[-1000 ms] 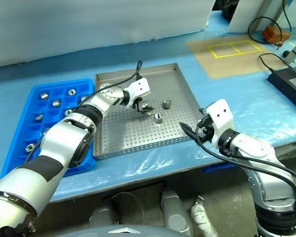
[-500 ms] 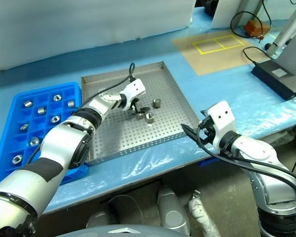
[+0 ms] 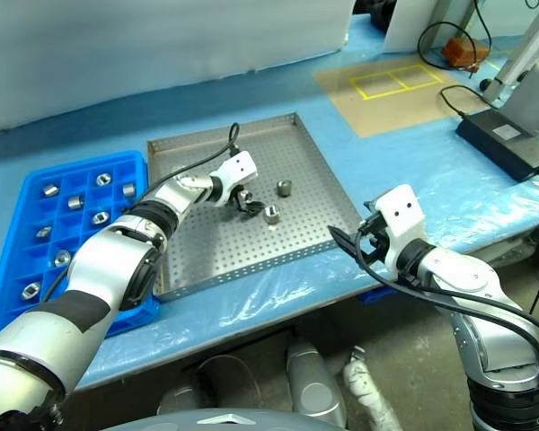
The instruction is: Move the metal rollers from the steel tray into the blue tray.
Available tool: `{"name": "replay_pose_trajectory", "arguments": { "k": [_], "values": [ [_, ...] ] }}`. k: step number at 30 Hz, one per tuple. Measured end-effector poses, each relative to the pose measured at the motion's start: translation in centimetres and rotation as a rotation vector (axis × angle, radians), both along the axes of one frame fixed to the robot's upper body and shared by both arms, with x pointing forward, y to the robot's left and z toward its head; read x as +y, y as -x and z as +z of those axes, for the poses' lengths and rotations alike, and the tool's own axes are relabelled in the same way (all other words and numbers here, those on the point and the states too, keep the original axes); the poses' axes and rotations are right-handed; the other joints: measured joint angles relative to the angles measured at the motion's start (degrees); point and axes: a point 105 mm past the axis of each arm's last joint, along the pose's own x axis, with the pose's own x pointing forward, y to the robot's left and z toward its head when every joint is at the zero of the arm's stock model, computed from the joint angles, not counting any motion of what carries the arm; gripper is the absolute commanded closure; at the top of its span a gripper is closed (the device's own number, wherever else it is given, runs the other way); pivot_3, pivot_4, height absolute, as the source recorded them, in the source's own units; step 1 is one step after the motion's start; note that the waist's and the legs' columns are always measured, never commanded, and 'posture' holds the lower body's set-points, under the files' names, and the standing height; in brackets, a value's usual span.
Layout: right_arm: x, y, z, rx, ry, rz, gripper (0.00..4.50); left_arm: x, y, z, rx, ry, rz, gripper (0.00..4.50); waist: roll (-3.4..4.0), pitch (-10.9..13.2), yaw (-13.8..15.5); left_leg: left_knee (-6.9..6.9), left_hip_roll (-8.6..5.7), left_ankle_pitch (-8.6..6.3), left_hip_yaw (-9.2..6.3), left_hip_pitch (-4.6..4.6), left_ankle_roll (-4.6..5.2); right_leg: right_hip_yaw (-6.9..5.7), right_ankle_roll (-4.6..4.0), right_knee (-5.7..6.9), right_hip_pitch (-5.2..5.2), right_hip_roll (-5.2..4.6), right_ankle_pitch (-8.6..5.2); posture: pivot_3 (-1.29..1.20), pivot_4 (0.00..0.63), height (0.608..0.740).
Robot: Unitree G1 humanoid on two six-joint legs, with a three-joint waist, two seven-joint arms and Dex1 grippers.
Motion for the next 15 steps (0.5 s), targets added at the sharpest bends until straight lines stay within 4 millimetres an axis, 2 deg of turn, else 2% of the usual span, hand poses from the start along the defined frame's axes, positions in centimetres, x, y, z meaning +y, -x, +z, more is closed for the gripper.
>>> {"name": "replay_pose_trajectory", "arguments": {
  "k": [3, 6, 8, 11, 12, 13, 15],
  "values": [
    [-0.04, 0.04, -0.11, 0.004, 0.000, -0.003, 0.00, 0.15, -0.07, -0.13, 0.000, 0.000, 0.015, 0.01, 0.02, 0.0, -0.1, 0.03, 0.00, 0.00, 0.00, 0.05, -0.01, 0.00, 0.00, 0.00, 0.07, -0.01, 0.00, -0.87, 0.150, 0.740],
    [-0.02, 0.04, -0.13, 0.004, 0.000, -0.002, 0.00, 0.29, -0.01, -0.29, 0.009, 0.002, 0.017, 0.59, 0.05, 0.0, -0.3, 0.05, -0.02, 0.00, 0.00, 0.08, -0.01, 0.01, -0.01, 0.00, 0.09, -0.01, 0.01, -0.87, 0.150, 0.740],
    [-0.02, 0.02, -0.11, 0.004, 0.000, -0.002, 0.00, 0.35, 0.09, -0.47, 0.020, 0.002, 0.016, 1.18, 0.08, -0.1, -0.7, 0.07, -0.05, 0.00, 0.00, 0.07, -0.01, 0.02, -0.01, 0.00, 0.12, -0.03, 0.01, -0.86, 0.150, 0.740],
    [0.02, -0.04, 0.01, -0.001, 0.000, 0.000, 0.00, 0.69, -0.04, -0.50, 0.019, 0.000, 0.036, 1.18, 0.10, -0.1, -1.3, 0.12, -0.15, 0.00, -0.01, 0.06, -0.01, 0.02, 0.00, 0.00, 0.12, -0.14, 0.01, -0.85, 0.150, 0.740],
    [0.05, -0.05, 0.02, -0.001, 0.000, 0.002, 0.00, 0.85, -0.08, -0.47, 0.020, 0.001, 0.041, 1.56, 0.10, -0.1, -1.4, 0.12, -0.20, 0.00, -0.01, 0.06, -0.01, 0.01, 0.00, 0.00, 0.12, -0.19, 0.01, -0.85, 0.150, 0.740],
    [0.10, -0.07, 0.04, -0.002, 0.000, 0.004, 0.00, 0.94, -0.05, -0.51, 0.024, 0.002, 0.041, 1.69, 0.10, -0.1, -1.5, 0.12, -0.27, 0.00, -0.03, 0.05, -0.01, 0.01, 0.01, 0.00, 0.12, -0.26, 0.00, -0.84, 0.150, 0.740],
    [0.21, -0.14, 0.08, -0.003, -0.001, 0.008, 0.00, 0.98, 0.11, -0.63, 0.037, 0.004, 0.031, 2.29, 0.10, -0.1, -1.7, 0.11, -0.36, -0.02, -0.03, 0.04, 0.02, 0.00, 0.03, -0.01, 0.11, -0.37, -0.01, -0.83, 0.150, 0.740]
  ]
}}
